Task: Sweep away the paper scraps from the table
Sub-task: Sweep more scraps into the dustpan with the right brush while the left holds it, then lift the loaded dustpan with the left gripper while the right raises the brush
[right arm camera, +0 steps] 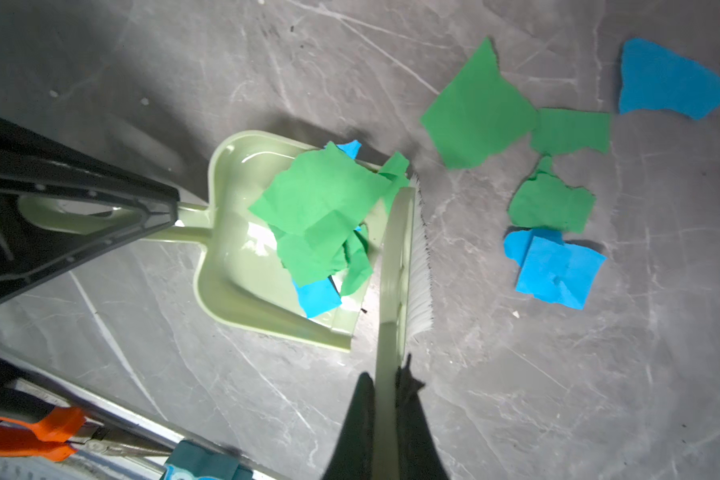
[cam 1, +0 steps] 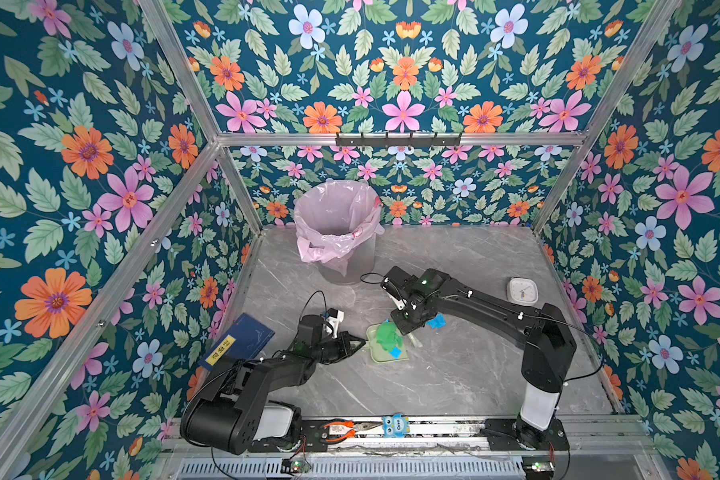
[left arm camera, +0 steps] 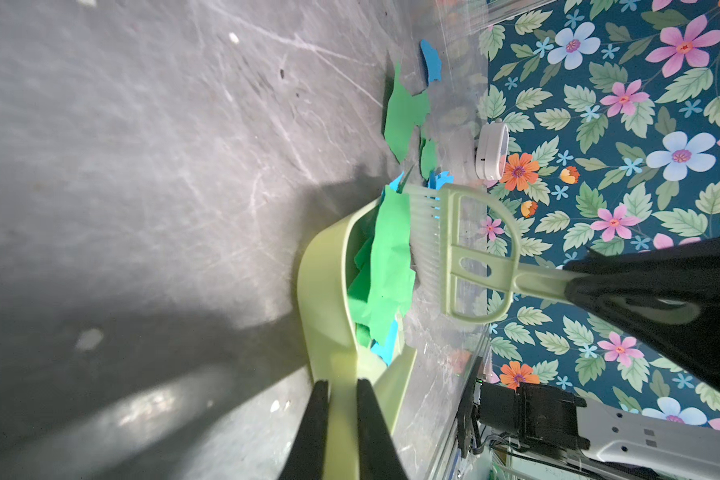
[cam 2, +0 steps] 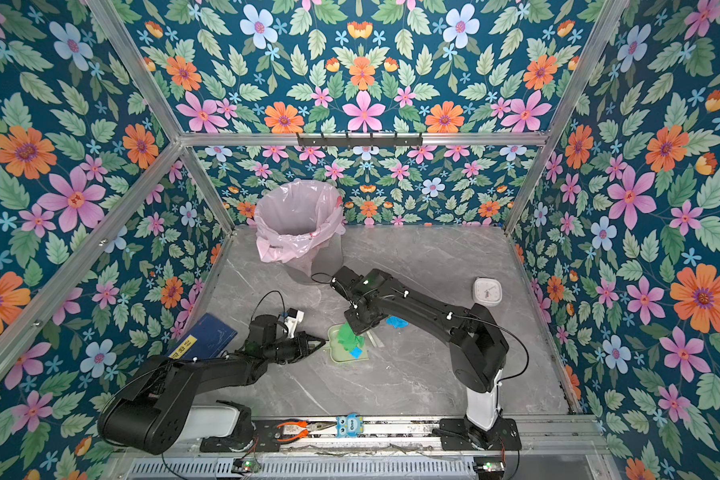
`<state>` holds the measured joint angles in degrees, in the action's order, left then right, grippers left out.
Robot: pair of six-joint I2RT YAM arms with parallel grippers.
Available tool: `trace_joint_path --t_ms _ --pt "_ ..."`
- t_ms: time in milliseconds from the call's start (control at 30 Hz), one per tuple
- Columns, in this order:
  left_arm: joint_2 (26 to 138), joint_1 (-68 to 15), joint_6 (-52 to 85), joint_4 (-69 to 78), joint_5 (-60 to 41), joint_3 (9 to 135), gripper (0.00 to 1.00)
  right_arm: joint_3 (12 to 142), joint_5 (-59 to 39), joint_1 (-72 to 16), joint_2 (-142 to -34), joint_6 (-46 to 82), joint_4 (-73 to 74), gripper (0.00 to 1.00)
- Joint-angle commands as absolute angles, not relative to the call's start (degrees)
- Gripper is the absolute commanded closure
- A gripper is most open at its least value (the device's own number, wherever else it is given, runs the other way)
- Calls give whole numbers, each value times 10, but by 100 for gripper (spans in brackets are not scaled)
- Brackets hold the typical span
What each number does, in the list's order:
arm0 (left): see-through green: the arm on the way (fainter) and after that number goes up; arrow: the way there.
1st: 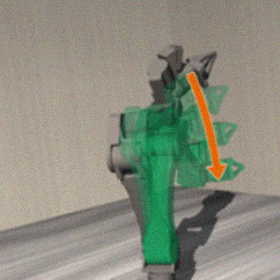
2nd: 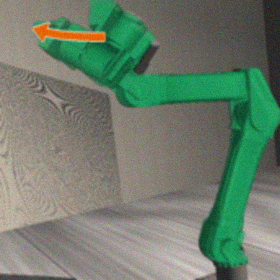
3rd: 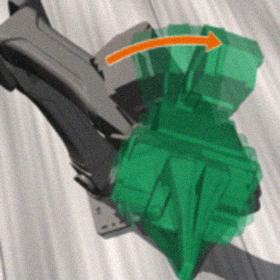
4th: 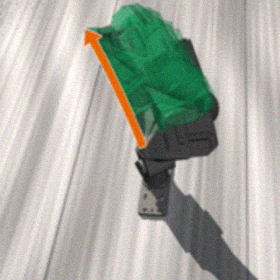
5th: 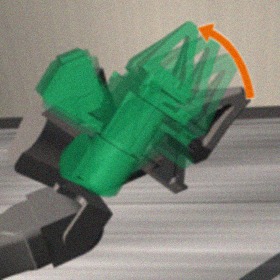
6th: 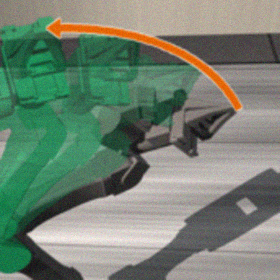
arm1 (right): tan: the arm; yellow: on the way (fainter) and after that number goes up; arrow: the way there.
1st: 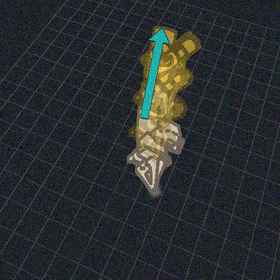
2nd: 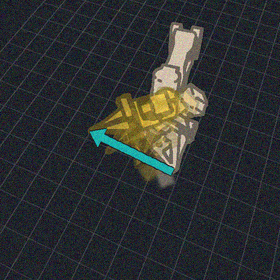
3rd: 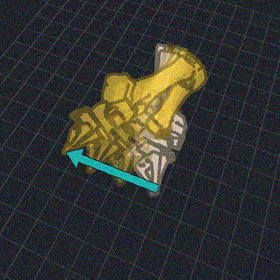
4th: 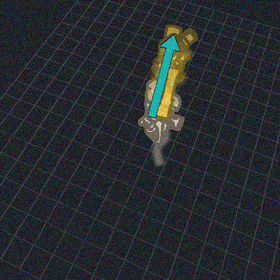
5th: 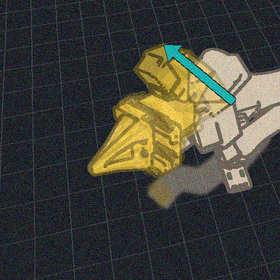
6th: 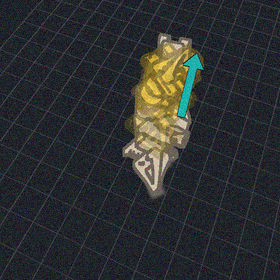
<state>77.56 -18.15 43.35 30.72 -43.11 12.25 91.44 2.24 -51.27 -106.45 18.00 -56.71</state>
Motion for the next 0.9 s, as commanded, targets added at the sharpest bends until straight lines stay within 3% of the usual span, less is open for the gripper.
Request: trace_joint_path --t_ms 0,400,867 --pt "783 -181 432 297 -415 125 100 924 1 -523 -1072 176 -564 100" --pt "791 -181 455 344 -432 129 100 940 29 -531 -1041 179 -588 100" --pt "845 -180 546 539 -495 129 100 947 58 -519 -972 197 -607 100"
